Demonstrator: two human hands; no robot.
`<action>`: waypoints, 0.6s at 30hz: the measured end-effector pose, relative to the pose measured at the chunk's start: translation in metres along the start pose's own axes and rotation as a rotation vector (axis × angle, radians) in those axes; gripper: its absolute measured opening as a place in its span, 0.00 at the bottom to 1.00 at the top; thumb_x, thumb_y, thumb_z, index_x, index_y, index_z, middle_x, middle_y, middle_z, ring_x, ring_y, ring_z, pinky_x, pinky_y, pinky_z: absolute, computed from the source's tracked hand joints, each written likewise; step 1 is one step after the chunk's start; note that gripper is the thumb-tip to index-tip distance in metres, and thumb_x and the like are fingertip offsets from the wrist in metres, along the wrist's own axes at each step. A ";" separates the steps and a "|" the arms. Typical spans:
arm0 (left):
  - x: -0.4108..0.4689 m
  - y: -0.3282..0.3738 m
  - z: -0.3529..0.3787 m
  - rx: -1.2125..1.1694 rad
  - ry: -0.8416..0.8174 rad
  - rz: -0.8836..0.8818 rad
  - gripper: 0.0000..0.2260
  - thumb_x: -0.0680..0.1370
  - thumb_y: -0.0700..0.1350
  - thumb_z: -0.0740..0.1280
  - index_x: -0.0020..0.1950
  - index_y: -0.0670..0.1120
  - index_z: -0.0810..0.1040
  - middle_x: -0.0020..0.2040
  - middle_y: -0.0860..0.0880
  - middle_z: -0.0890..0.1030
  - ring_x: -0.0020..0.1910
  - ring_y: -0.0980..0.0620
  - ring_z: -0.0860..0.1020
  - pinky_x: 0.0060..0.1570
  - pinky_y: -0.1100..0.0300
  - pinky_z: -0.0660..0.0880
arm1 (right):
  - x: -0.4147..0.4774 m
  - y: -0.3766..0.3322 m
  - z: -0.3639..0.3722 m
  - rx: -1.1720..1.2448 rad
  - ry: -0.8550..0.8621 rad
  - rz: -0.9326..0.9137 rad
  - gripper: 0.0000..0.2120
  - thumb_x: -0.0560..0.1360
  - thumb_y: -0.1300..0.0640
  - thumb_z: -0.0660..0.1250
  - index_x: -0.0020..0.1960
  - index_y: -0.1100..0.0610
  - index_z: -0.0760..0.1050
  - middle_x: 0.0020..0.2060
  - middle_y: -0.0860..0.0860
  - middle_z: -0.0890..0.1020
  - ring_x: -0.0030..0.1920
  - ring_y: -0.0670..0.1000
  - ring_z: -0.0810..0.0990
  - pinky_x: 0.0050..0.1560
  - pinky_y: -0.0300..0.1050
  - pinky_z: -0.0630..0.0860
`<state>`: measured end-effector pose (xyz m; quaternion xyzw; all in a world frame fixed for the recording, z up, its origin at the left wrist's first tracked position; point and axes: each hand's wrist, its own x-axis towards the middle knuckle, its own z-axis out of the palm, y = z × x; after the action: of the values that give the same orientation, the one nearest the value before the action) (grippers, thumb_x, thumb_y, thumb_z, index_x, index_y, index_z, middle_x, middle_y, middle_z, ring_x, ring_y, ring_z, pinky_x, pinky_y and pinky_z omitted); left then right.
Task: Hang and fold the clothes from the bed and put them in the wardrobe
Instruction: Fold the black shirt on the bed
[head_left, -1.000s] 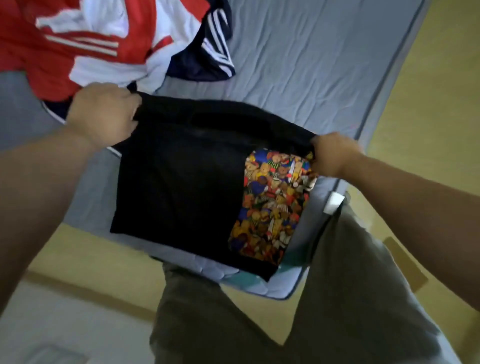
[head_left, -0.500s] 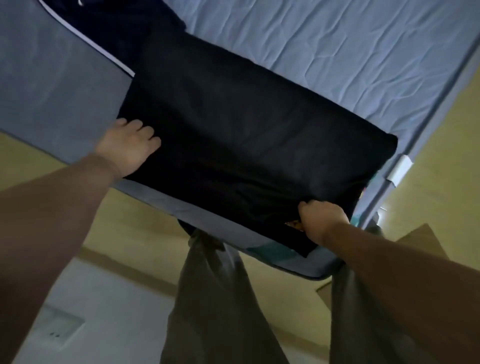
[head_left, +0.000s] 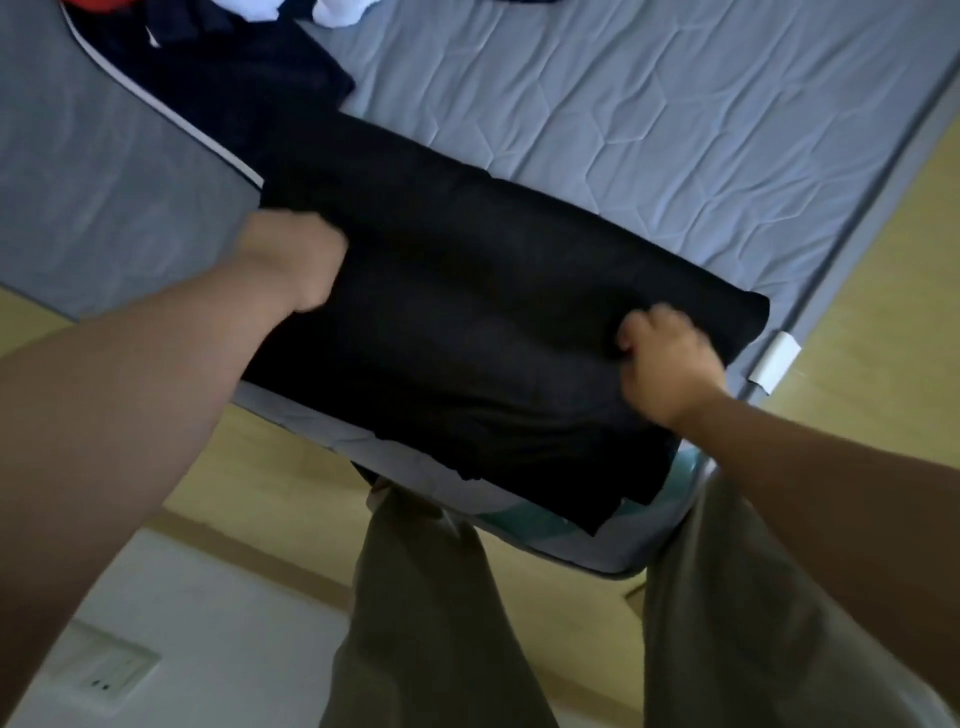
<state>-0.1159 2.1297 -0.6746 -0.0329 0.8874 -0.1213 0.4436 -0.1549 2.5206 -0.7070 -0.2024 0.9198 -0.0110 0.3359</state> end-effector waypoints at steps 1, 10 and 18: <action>0.011 0.002 -0.020 -0.031 0.139 0.004 0.10 0.74 0.36 0.65 0.53 0.43 0.78 0.51 0.41 0.79 0.49 0.40 0.79 0.41 0.51 0.75 | 0.014 0.007 -0.011 -0.028 0.115 0.040 0.20 0.69 0.58 0.69 0.60 0.57 0.71 0.57 0.60 0.72 0.58 0.65 0.73 0.57 0.59 0.72; 0.109 0.015 -0.083 0.015 -0.009 0.075 0.28 0.76 0.36 0.67 0.75 0.48 0.67 0.67 0.41 0.74 0.61 0.39 0.75 0.60 0.48 0.70 | 0.107 0.058 -0.062 0.135 -0.485 0.283 0.25 0.65 0.67 0.70 0.62 0.61 0.77 0.53 0.62 0.80 0.51 0.62 0.80 0.50 0.50 0.79; 0.127 0.010 -0.078 0.189 -0.073 -0.075 0.18 0.78 0.43 0.63 0.68 0.50 0.74 0.64 0.44 0.77 0.62 0.42 0.75 0.67 0.46 0.65 | 0.124 0.068 -0.077 -0.093 -0.607 0.201 0.16 0.66 0.68 0.68 0.54 0.67 0.80 0.45 0.62 0.82 0.41 0.58 0.81 0.35 0.42 0.75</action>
<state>-0.2539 2.1325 -0.7313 -0.0286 0.8533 -0.2196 0.4720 -0.3134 2.5275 -0.7338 -0.1199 0.7926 0.1253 0.5846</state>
